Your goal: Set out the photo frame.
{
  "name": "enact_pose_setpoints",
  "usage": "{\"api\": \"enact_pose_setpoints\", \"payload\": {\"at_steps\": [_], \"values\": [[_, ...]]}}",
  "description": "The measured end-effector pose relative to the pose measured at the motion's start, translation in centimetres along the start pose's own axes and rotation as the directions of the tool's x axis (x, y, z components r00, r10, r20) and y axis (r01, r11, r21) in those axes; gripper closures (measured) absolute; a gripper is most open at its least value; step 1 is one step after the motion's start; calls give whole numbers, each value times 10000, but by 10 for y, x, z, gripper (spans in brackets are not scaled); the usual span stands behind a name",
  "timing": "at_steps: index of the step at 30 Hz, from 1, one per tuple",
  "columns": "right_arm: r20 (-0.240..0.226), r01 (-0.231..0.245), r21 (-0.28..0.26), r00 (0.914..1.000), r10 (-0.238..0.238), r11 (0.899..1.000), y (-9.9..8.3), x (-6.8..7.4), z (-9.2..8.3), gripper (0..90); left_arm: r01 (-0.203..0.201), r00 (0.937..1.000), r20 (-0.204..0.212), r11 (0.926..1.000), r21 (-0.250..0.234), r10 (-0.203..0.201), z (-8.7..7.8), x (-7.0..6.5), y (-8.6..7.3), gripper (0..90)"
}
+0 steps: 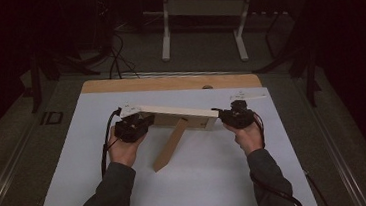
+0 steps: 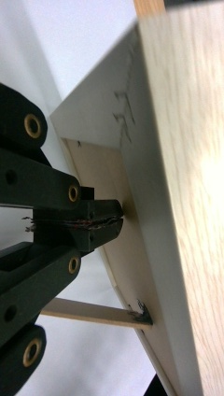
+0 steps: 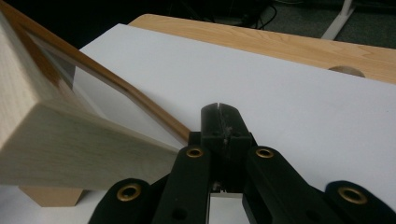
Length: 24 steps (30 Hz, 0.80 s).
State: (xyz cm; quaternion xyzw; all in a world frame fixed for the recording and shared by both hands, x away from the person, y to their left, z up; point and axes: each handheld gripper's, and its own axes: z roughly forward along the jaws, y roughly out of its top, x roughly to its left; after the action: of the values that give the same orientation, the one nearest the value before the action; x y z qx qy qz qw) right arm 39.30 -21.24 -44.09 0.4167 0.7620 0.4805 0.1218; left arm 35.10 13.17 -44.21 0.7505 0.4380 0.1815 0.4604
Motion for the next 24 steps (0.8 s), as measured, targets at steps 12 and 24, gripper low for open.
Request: {"api": "enact_pose_setpoints", "payload": {"at_steps": [12,24], "values": [[-122,164,38,9998,-163,9999,-1,2,-1,899,5,9999,129,10000,70,-6,9,-6,5,900],[-205,234,65,9995,-233,9997,-2,4,0,899,-169,9996,223,9997,156,166,14,-13,11,900]]}}
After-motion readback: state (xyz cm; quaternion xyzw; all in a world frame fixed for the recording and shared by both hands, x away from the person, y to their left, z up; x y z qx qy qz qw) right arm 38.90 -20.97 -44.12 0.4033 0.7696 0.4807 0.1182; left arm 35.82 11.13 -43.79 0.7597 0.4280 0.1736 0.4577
